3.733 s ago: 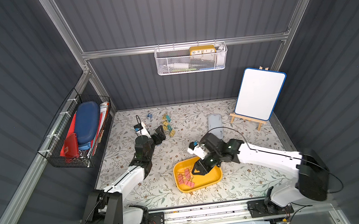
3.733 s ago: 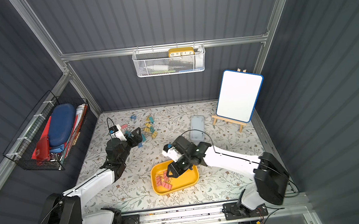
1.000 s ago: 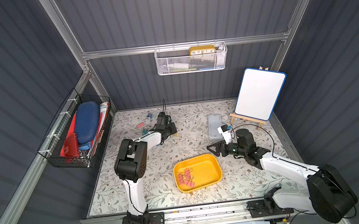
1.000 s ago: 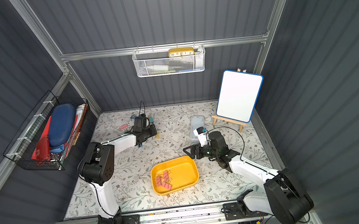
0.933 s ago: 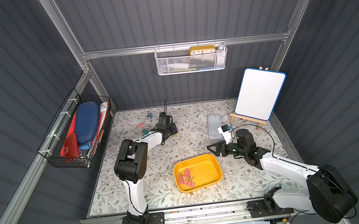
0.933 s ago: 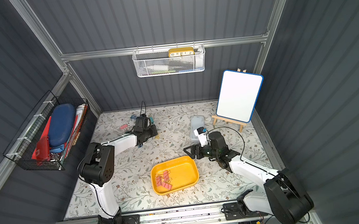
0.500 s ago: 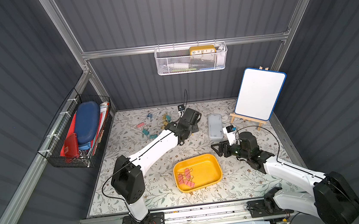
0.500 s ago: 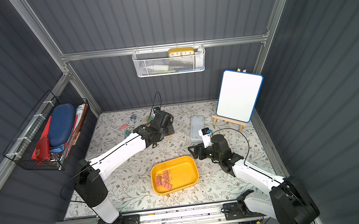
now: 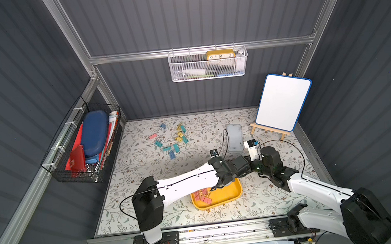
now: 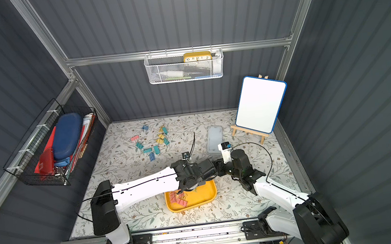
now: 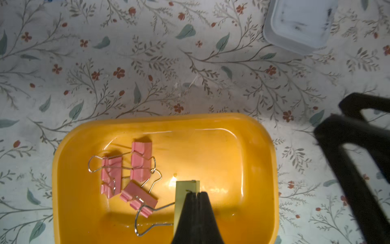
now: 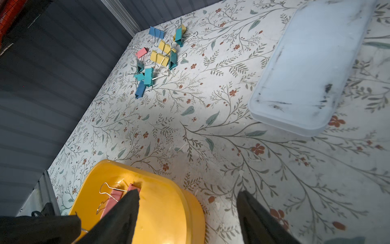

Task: Put the binder clips in the storage box
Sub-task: Place the binder clip in the storage box, then pick up the binder clip at the center of the board.

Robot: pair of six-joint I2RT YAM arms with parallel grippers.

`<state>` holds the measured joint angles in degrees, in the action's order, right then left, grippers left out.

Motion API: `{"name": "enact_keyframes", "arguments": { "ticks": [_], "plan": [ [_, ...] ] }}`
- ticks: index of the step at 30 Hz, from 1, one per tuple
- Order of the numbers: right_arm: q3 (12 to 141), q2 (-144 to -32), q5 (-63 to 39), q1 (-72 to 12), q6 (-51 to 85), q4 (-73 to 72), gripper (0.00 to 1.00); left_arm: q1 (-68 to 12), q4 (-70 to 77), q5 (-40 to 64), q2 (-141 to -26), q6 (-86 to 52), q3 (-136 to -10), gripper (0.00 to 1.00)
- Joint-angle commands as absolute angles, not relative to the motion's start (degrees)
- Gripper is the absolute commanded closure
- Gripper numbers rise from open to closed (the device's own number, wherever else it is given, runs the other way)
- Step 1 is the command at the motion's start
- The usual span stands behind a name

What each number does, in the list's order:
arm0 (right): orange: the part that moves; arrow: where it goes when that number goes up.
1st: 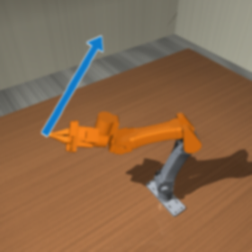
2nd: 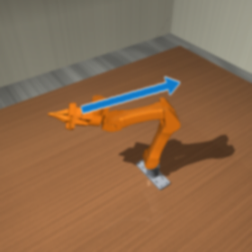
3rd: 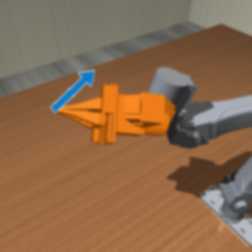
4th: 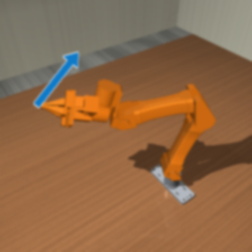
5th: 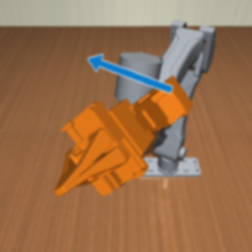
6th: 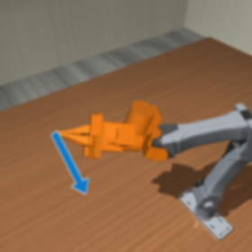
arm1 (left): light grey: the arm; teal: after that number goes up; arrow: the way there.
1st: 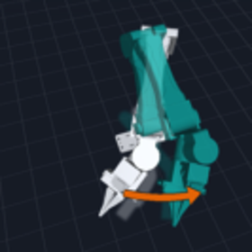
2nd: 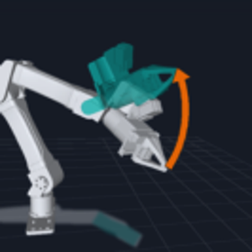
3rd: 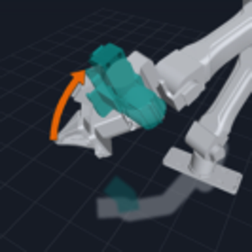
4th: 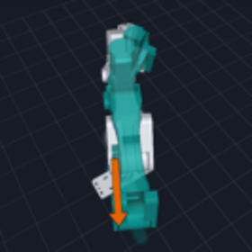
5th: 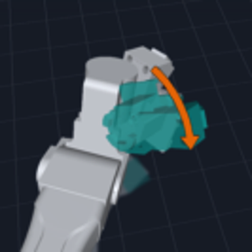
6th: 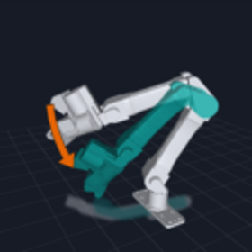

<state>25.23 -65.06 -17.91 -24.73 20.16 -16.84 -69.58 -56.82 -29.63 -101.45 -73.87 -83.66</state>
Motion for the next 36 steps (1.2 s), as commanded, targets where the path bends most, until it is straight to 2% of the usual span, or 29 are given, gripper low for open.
{"name": "enact_keyframes", "arguments": {
  "ticks": [1,4,14,22,31,32,34,36],
  "plan": [
    [24.7,-64.21,-17.41,-24.43,20.65,-18.56,0.23,-70.24,-59.09,-29.8,-100.02,-81.73,-78.03,1.0],
    [24.7,-64.43,-17.7,-24.43,20.72,-18.63,0.23,-70.01,-56.63,-29.34,-99.12,-81.42,-74.67,1.0],
    [24.54,-64.82,-17.42,-24.43,20.37,-18.61,0.23,-65.18,-51.06,-31.79,-95.02,-71.45,-75.82,1.0],
    [24.71,-65.92,-17.7,-24.44,20.65,-19.4,0.23,-58.06,-46.23,-30.05,-87.45,-65.05,-67.83,1.0],
    [24.62,-65.83,-17.23,-24.39,20.48,-19.2,0.23,-56.34,-39.55,-25.78,-87.03,-63.71,-59.85,1.0],
    [24.61,-65.83,-17.29,-24.35,20.48,-19.16,0.22,-56.34,-39.5,-25.94,-87.0,-63.86,-59.51,0.97],
    [24.7,-65.83,-17.55,-24.3,20.57,-19.25,0.23,-56.34,-39.27,-26.32,-86.32,-63.94,-59.33,0.81],
    [24.63,-65.83,-17.63,-24.35,20.67,-19.26,0.23,-56.21,-39.64,-26.98,-85.25,-63.44,-60.82,0.71]
  ]
}}
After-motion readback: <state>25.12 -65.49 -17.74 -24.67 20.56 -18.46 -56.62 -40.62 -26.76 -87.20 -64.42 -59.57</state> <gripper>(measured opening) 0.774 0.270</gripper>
